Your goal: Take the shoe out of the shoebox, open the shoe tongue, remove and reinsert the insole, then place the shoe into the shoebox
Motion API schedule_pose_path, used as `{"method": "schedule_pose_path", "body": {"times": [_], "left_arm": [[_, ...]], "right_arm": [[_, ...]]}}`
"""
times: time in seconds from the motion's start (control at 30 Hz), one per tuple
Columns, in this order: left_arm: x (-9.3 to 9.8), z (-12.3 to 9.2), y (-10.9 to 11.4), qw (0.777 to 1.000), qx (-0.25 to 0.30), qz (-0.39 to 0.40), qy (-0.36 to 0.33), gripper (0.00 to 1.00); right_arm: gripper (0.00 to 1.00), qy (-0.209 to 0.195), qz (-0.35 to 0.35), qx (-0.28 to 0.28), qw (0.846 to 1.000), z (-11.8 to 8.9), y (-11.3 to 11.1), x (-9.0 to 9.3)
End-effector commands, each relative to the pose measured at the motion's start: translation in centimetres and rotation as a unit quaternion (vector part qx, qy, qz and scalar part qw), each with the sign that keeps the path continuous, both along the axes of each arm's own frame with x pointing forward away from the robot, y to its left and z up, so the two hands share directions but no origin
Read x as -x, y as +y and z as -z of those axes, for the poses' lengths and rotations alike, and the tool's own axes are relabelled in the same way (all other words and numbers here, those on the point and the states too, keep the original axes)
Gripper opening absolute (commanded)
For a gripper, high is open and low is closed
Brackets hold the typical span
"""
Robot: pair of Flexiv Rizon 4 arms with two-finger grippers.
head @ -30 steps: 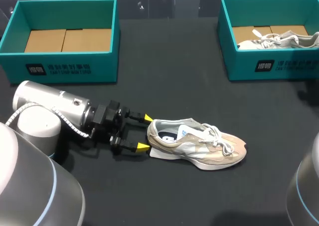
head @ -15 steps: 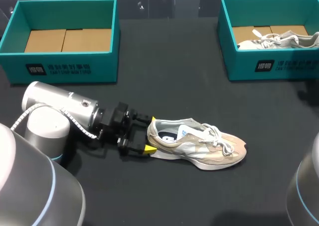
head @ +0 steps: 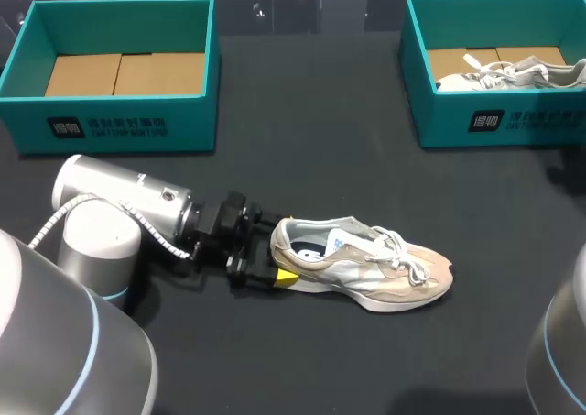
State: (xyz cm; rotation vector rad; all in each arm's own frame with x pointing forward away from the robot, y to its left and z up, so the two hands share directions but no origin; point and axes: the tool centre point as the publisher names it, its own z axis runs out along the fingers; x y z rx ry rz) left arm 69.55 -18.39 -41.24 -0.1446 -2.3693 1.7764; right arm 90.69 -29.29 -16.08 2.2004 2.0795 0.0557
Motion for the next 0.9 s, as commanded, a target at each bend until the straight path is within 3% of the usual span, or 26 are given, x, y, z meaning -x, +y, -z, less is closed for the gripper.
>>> {"method": "schedule_pose_path", "body": {"times": [0.03,0.23,0.27,0.3,0.37,0.9], "left_arm": [[-0.1,0.2,-0.9,1.000,0.003,0.000,0.000,1.00],[0.1,0.0,-1.8,1.000,0.012,0.004,0.000,0.98],[0.0,0.1,-1.9,1.000,0.012,0.005,-0.001,0.76],[0.0,0.1,-2.0,1.000,0.012,0.006,-0.001,0.45],[0.0,0.3,-2.1,1.000,0.011,0.006,0.000,0.00],[-0.6,-0.1,-0.8,0.997,0.012,-0.068,-0.020,0.00]], "right_arm": [[1.00,0.000,0.000,0.000,1.000,0.0,0.0,0.0],[1.00,0.000,0.000,0.000,1.000,0.0,0.0,0.0],[1.00,0.000,0.000,0.000,1.000,0.0,0.0,0.0],[1.00,0.000,0.000,0.000,1.000,0.0,0.0,0.0],[1.00,0.000,0.000,0.000,1.000,0.0,0.0,0.0],[1.00,0.000,0.000,0.000,1.000,0.0,0.0,0.0]]}}
